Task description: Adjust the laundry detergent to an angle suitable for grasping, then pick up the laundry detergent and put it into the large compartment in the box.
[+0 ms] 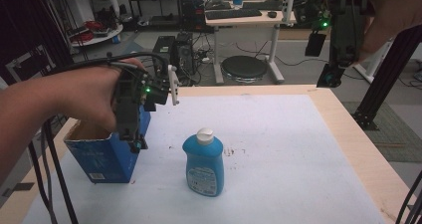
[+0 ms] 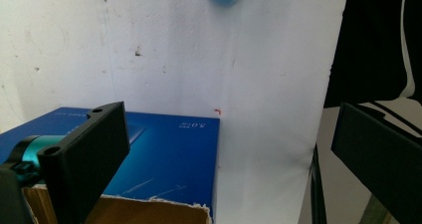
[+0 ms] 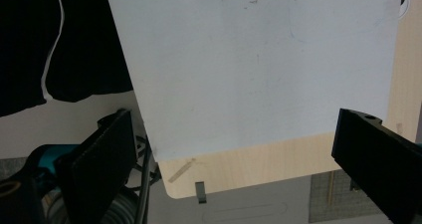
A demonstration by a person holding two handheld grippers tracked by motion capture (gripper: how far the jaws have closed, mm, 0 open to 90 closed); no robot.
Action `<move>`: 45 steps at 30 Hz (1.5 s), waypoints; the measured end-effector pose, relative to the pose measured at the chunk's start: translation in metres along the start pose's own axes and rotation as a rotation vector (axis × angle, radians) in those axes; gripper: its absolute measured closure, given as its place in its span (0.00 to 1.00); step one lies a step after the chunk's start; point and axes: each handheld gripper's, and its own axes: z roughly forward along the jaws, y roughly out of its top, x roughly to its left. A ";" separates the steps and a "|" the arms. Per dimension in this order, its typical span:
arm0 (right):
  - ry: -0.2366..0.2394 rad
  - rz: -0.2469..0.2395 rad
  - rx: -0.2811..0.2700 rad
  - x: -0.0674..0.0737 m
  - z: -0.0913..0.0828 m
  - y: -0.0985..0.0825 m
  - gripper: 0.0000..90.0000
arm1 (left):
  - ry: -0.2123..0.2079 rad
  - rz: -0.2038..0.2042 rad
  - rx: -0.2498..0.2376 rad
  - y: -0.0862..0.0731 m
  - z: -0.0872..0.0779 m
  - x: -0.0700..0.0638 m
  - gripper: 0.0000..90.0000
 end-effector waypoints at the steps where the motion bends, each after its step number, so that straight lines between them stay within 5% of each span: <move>1: -0.003 -0.001 0.009 0.001 0.000 0.000 0.03 | 0.002 0.004 -0.002 0.000 -0.001 0.000 0.02; 32: -0.026 0.011 -0.007 0.002 -0.004 -0.007 0.03 | -0.011 0.003 0.007 0.002 0.002 -0.001 0.02; 45: -0.026 0.029 -0.018 -0.007 0.001 -0.015 0.03 | -0.037 0.019 0.003 0.006 0.009 0.015 0.02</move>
